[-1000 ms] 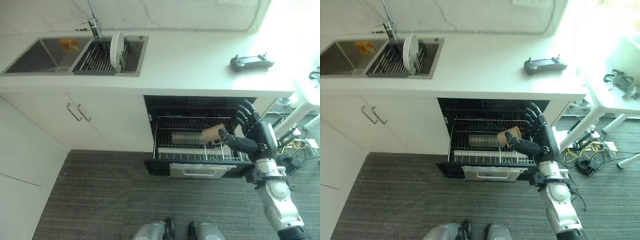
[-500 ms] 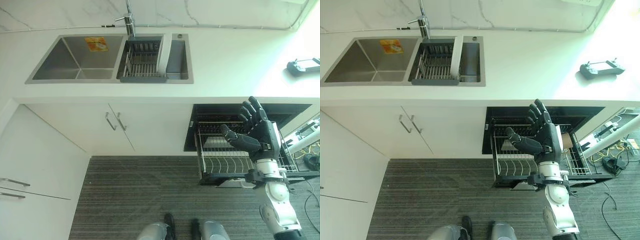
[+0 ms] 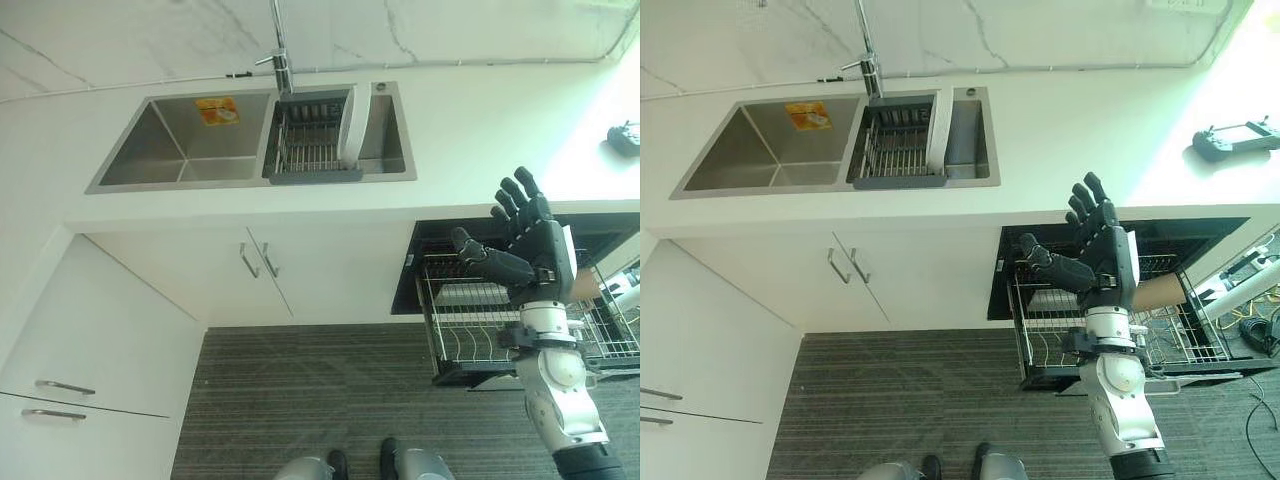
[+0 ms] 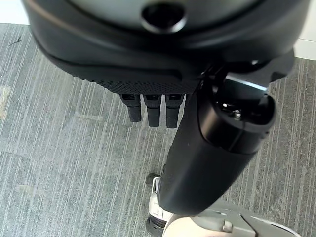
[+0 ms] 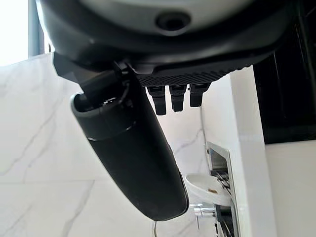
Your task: Place the dishes in the dishwasher.
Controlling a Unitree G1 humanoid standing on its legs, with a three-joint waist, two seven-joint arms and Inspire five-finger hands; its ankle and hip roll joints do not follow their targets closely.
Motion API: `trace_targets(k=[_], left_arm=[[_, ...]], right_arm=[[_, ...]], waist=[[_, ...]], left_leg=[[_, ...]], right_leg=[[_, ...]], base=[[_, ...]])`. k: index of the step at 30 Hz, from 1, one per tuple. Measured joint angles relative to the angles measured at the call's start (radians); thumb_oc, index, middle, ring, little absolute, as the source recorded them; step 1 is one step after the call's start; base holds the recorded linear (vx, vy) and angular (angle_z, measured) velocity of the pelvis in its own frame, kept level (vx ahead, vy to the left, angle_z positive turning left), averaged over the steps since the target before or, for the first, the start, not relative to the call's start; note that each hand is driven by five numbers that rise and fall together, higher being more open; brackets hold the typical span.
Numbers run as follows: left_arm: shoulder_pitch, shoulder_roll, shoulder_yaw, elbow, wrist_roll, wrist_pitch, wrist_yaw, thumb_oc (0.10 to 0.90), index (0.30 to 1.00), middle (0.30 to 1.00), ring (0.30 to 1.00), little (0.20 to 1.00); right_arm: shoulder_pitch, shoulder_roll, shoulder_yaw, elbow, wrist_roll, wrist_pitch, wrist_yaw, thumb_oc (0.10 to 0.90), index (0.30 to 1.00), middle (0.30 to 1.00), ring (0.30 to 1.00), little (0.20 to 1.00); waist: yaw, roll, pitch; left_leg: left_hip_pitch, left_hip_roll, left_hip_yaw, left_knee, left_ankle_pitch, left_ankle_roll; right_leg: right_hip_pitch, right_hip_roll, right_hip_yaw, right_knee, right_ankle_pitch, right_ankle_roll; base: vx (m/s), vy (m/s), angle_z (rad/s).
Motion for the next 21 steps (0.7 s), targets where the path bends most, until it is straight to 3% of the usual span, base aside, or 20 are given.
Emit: trace_targets(k=[6, 9, 10, 11, 12, 13, 14, 15, 16, 17, 18, 20, 21], left_arm=[[0.01, -0.004, 0.015, -0.001, 0.0, 0.001, 0.004, 0.8, 0.9, 0.9, 0.9, 0.9], [0.015, -0.003, 0.016, -0.001, -0.002, 0.003, 0.019, 0.8, 0.9, 0.9, 0.9, 0.9], [0.039, 0.009, 0.008, -0.026, -0.022, -0.001, 0.041, 0.8, 0.9, 0.9, 0.9, 0.9], [0.036, 0.035, 0.035, -0.028, -0.023, -0.006, 0.048, 0.8, 0.9, 0.9, 0.9, 0.9], [0.035, 0.019, 0.031, -0.032, -0.022, 0.011, 0.075, 0.8, 0.9, 0.9, 0.9, 0.9], [0.048, 0.01, 0.027, -0.028, -0.023, 0.025, 0.075, 0.8, 0.9, 0.9, 0.9, 0.9], [0.057, 0.007, 0.027, -0.021, -0.023, 0.034, 0.081, 0.8, 0.9, 0.9, 0.9, 0.9], [0.051, -0.009, 0.029, 0.003, -0.023, 0.039, 0.091, 0.8, 0.9, 0.9, 0.9, 0.9], [0.043, -0.021, 0.034, 0.014, -0.022, 0.041, 0.101, 0.8, 0.9, 0.9, 0.9, 0.9], [0.021, -0.045, 0.035, 0.063, -0.021, 0.041, 0.102, 0.8, 0.9, 0.9, 0.9, 0.9], [0.016, -0.052, 0.035, 0.072, -0.021, 0.04, 0.102, 0.8, 0.9, 0.9, 0.9, 0.9], [0.008, -0.056, 0.025, 0.063, -0.022, 0.032, 0.1, 0.8, 0.9, 0.9, 0.9, 0.9], [-0.002, -0.06, 0.03, 0.076, -0.021, 0.022, 0.099, 0.8, 0.9, 0.9, 0.9, 0.9]], right_arm=[[0.004, -0.001, -0.014, 0.0, 0.0, 0.002, 0.002, 0.8, 0.9, 0.9, 0.9, 0.9], [0.008, 0.0, -0.005, 0.0, 0.0, 0.002, 0.003, 0.8, 0.9, 0.9, 0.9, 0.9], [0.02, 0.05, 0.012, 0.002, -0.002, -0.002, 0.018, 0.8, 0.9, 0.9, 0.9, 0.9], [0.015, 0.094, 0.011, 0.019, -0.013, -0.007, 0.024, 0.8, 0.9, 0.9, 0.9, 0.9], [0.011, 0.108, 0.03, 0.049, -0.021, -0.003, 0.018, 0.8, 0.9, 0.9, 0.9, 0.9], [0.013, 0.106, 0.056, 0.051, -0.022, 0.005, 0.013, 0.8, 0.9, 0.9, 0.9, 0.9], [0.013, 0.094, 0.079, 0.044, -0.024, 0.004, 0.015, 0.8, 0.9, 0.9, 0.9, 0.9], [0.013, 0.082, 0.091, 0.036, -0.028, 0.001, 0.009, 0.8, 0.9, 0.9, 0.9, 0.9], [0.009, 0.068, 0.096, 0.029, -0.031, 0.0, 0.002, 0.8, 0.9, 0.9, 0.9, 0.9], [-0.003, 0.017, 0.099, 0.036, -0.031, -0.002, -0.011, 0.8, 0.9, 0.9, 0.9, 0.9], [0.001, -0.004, 0.096, 0.042, -0.031, 0.002, -0.027, 0.8, 0.9, 0.9, 0.9, 0.9], [0.001, -0.014, 0.071, 0.043, -0.031, 0.002, -0.034, 0.8, 0.9, 0.9, 0.9, 0.9], [-0.025, -0.019, 0.067, 0.043, -0.031, 0.001, -0.041, 0.8, 0.9, 0.9, 0.9, 0.9]], waist=[[0.001, -0.003, -0.002], [-0.003, -0.015, -0.017], [0.015, -0.05, -0.02], [0.012, -0.118, -0.009], [0.021, -0.108, 0.0], [0.038, -0.108, -0.008], [0.033, -0.095, -0.006], [0.028, -0.058, -0.001], [0.028, -0.036, -0.001], [0.022, 0.008, 0.009], [0.013, 0.019, 0.007], [0.005, 0.019, 0.005], [0.005, 0.016, 0.007]], left_leg=[[0.001, 0.013, 0.001, -0.014, 0.023, -0.007], [-0.015, 0.019, 0.006, -0.015, 0.026, -0.012], [-0.166, 0.042, 0.008, 0.289, 0.014, -0.109], [-0.372, 0.045, 0.027, 0.602, 0.088, -0.119], [-0.415, 0.07, 0.027, 0.489, 0.06, -0.078], [-0.408, 0.072, 0.022, 0.283, 0.082, -0.077], [-0.42, 0.087, 0.013, 0.184, 0.114, -0.078], [-0.414, 0.109, -0.017, 0.083, 0.16, -0.091], [-0.412, 0.127, -0.044, 0.035, 0.172, -0.106], [-0.436, 0.162, -0.118, 0.036, 0.182, -0.097], [-0.423, 0.166, -0.141, 0.023, 0.194, -0.093], [-0.373, 0.143, -0.169, 0.082, 0.175, -0.076], [-0.285, 0.092, -0.173, 0.071, 0.151, -0.048]], right_leg=[[-0.014, 0.013, 0.0, 0.019, 0.004, -0.021], [-0.038, 0.012, -0.002, 0.041, -0.008, -0.02], [-0.068, 0.055, -0.023, 0.145, -0.095, -0.137], [-0.063, 0.047, 0.014, 0.138, -0.086, -0.146], [-0.045, 0.053, 0.006, 0.145, -0.106, -0.135], [-0.028, 0.052, -0.002, 0.12, -0.093, -0.139], [-0.001, 0.056, -0.006, 0.084, -0.07, -0.128], [0.031, 0.08, -0.016, 0.032, -0.045, -0.092], [0.029, 0.09, -0.01, 0.024, -0.039, -0.071], [0.027, 0.108, -0.019, 0.031, -0.048, -0.081], [0.045, 0.102, -0.026, 0.02, -0.042, -0.104], [0.075, 0.098, 0.008, -0.004, -0.035, -0.104], [0.079, 0.108, 0.054, -0.03, -0.026, -0.103]], base=[[0.01, -0.022, -0.03], [0.15, -0.355, -0.03], [0.19, -0.279, 0.05], [0.14, 0.005, 0.11], [0.13, 0.112, -0.11], [0.14, 0.149, -0.41], [0.24, 0.271, -0.49], [0.23, 0.286, -0.36], [0.18, 0.221, -0.33], [0.23, 0.37, -0.22], [0.31, 0.572, -0.03], [0.37, 0.663, -0.28], [0.36, 0.624, -0.73]])
